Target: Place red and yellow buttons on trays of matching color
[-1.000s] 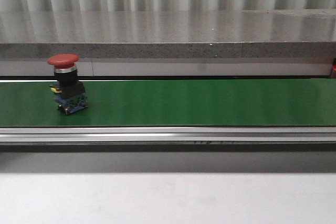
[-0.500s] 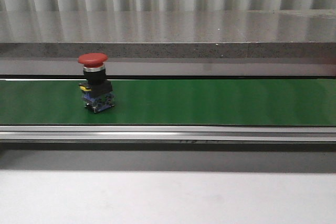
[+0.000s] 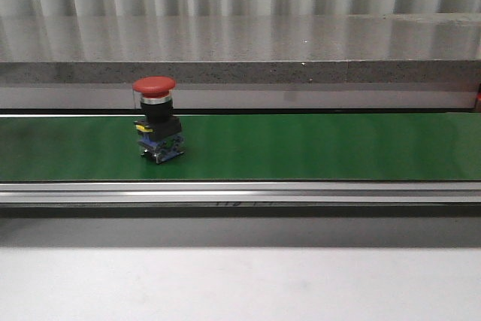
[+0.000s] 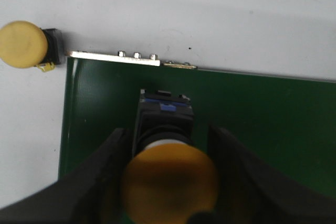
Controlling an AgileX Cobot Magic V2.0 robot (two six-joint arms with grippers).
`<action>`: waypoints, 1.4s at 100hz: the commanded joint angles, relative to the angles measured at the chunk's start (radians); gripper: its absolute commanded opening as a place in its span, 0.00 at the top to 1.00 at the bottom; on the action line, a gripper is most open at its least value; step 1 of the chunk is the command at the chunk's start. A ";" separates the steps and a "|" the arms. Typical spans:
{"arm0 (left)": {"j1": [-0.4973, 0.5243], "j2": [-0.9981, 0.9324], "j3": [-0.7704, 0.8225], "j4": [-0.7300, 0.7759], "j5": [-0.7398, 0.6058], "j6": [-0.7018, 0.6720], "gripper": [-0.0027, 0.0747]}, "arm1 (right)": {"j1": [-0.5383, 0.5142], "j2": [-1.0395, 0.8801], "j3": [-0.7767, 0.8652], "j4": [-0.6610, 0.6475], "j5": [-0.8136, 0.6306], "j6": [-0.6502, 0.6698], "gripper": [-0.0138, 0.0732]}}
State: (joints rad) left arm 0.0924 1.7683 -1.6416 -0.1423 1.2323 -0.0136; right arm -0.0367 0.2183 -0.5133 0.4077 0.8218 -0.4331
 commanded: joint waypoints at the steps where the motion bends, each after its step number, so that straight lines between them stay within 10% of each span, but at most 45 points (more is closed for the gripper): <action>1: -0.018 -0.068 0.021 -0.010 -0.051 0.004 0.75 | 0.004 0.011 -0.024 0.028 -0.060 -0.011 0.92; 75: -0.034 -0.060 0.148 0.037 -0.059 0.004 0.74 | 0.004 0.011 -0.024 0.028 -0.060 -0.011 0.92; 140: -0.034 -0.053 0.140 0.023 -0.128 0.004 0.32 | 0.004 0.011 -0.024 0.028 -0.060 -0.011 0.92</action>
State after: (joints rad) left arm 0.0665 1.7668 -1.4706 -0.1022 1.1418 -0.0129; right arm -0.0367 0.2183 -0.5133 0.4091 0.8218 -0.4331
